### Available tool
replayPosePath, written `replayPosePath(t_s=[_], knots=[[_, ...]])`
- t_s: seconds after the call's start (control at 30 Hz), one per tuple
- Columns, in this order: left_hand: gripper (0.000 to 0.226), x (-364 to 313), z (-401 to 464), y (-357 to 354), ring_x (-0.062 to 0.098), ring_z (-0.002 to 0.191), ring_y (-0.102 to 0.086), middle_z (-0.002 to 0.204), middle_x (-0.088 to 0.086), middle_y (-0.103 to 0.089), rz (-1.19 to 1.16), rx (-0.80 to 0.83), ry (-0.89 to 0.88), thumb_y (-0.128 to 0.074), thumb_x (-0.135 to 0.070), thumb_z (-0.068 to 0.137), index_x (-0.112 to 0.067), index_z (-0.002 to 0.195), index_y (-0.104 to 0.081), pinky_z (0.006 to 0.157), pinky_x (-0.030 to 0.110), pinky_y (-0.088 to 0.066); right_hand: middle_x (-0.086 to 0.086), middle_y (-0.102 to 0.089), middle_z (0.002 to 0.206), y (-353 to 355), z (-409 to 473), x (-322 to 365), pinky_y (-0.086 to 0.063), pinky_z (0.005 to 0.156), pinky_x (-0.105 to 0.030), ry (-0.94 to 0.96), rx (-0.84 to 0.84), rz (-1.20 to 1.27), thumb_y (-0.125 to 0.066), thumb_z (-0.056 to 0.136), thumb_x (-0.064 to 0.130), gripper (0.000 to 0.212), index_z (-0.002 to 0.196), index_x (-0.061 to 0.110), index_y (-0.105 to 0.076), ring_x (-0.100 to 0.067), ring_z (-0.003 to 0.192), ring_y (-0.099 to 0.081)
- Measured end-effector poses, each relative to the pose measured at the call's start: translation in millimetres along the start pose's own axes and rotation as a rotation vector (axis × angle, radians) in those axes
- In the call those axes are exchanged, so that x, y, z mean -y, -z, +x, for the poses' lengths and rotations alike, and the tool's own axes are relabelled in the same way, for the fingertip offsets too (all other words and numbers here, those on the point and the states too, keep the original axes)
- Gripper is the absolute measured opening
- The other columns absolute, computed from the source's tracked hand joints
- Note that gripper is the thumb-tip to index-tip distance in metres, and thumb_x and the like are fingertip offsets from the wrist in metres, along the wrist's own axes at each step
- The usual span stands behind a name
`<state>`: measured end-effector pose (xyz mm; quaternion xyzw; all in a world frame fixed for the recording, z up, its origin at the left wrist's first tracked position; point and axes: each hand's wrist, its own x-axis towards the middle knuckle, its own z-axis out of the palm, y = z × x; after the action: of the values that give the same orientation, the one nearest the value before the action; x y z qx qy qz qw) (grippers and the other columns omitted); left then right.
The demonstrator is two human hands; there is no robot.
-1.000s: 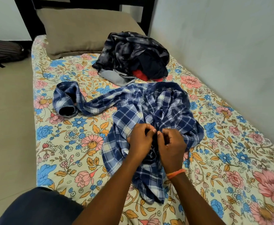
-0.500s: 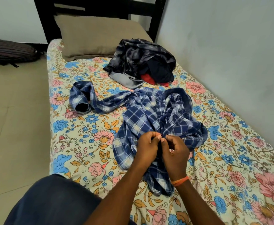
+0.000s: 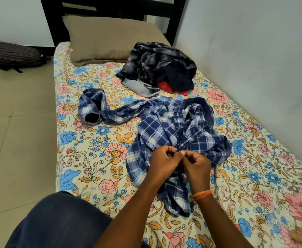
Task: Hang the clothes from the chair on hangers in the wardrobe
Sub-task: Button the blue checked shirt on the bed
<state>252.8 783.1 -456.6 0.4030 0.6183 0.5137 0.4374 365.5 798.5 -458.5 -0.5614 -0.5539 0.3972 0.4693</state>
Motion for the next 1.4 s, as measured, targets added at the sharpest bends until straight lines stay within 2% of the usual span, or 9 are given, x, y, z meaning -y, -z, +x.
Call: replayPosePath(t_s=[0.27, 0.43, 0.6, 0.73, 0.9, 1.1, 1.2, 1.3, 1.4], knots=[[0.021, 6, 3, -4, 0.001, 0.061, -0.059, 0.075, -0.003, -0.066, 0.131, -0.074, -0.033, -0.054, -0.016, 0.1, -0.012, 0.085, -0.069, 0.055, 0.011, -0.042, -0.014, -0.075, 0.08, 3, -1, 2, -0.061, 0.072, -0.038, -0.152, 0.076, 0.19, -0.073, 0.085, 0.003, 0.004, 0.086, 0.005, -0.076, -0.03, 0.075, -0.073], [0.029, 7, 8, -6, 0.014, 0.066, -0.053, 0.077, 0.003, -0.061, 0.154, 0.041, 0.057, -0.042, -0.022, 0.105, -0.006, 0.091, -0.062, 0.065, 0.033, -0.045, -0.014, -0.072, 0.08, 7, 4, 2, -0.054, 0.069, -0.035, -0.407, 0.168, 0.371, -0.069, 0.088, 0.005, 0.005, 0.085, 0.006, -0.073, -0.024, 0.074, -0.066], [0.016, 8, 1, -7, 0.02, 0.082, -0.054, 0.093, 0.002, -0.057, 0.541, 0.026, -0.172, -0.045, -0.014, 0.102, -0.016, 0.091, -0.056, 0.074, 0.04, -0.048, -0.01, -0.071, 0.074, 10, 20, 11, -0.055, 0.053, -0.032, -0.217, -0.024, 0.129, -0.07, 0.091, 0.016, 0.014, 0.089, 0.003, -0.07, -0.019, 0.06, -0.065], [0.008, 11, 1, -12, 0.02, 0.088, -0.051, 0.103, 0.002, -0.051, 0.715, 0.049, -0.276, -0.047, -0.014, 0.101, -0.014, 0.104, -0.055, 0.075, 0.038, -0.049, -0.013, -0.067, 0.074, 3, 49, 20, -0.056, 0.051, -0.032, -0.318, -0.076, 0.138, -0.073, 0.089, 0.018, 0.02, 0.082, 0.0, -0.067, -0.023, 0.06, -0.064], [0.021, 12, 12, -13, 0.021, 0.095, -0.056, 0.117, 0.006, -0.048, 0.899, 0.089, -0.337, -0.047, -0.025, 0.102, -0.01, 0.117, -0.052, 0.078, 0.038, -0.054, -0.016, -0.059, 0.076, -6, 65, 19, -0.053, 0.056, -0.036, -0.358, -0.174, 0.251, -0.072, 0.088, 0.011, 0.021, 0.071, 0.011, -0.06, -0.026, 0.067, -0.055], [0.032, -8, 30, -3, 0.009, 0.095, -0.047, 0.109, -0.005, -0.042, 0.673, 0.028, -0.374, -0.059, -0.047, 0.092, -0.023, 0.111, -0.05, 0.079, 0.027, -0.048, -0.01, -0.065, 0.075, -5, 65, 6, -0.056, 0.058, -0.036, -0.365, -0.263, 0.297, -0.073, 0.087, 0.014, 0.009, 0.084, 0.007, -0.069, -0.025, 0.068, -0.059], [0.027, -17, 45, -6, 0.004, 0.09, -0.052, 0.109, -0.003, -0.048, 0.392, -0.11, -0.258, -0.053, -0.04, 0.099, -0.022, 0.116, -0.061, 0.08, 0.023, -0.051, -0.016, -0.073, 0.089, -3, 69, 3, -0.062, 0.069, -0.048, -0.39, -0.311, 0.324, -0.077, 0.084, 0.016, 0.015, 0.093, 0.005, -0.071, -0.028, 0.075, -0.068], [0.029, -13, 63, -13, 0.019, 0.106, -0.052, 0.116, 0.004, -0.054, 0.613, -0.18, -0.177, -0.049, -0.028, 0.101, -0.025, 0.127, -0.062, 0.093, 0.039, -0.048, -0.012, -0.073, 0.086, -3, 70, 3, -0.059, 0.068, -0.045, -0.392, -0.344, 0.365, -0.077, 0.084, 0.013, 0.011, 0.089, 0.007, -0.069, -0.025, 0.072, -0.067], [0.023, -13, 71, -19, 0.029, 0.118, -0.046, 0.123, 0.005, -0.053, 0.618, -0.225, 0.015, -0.054, -0.029, 0.097, -0.028, 0.117, -0.066, 0.101, 0.048, -0.04, -0.011, -0.069, 0.082, -5, 69, 2, -0.056, 0.069, -0.039, -0.329, -0.38, 0.352, -0.075, 0.084, 0.008, 0.009, 0.089, 0.006, -0.068, -0.023, 0.072, -0.062]])
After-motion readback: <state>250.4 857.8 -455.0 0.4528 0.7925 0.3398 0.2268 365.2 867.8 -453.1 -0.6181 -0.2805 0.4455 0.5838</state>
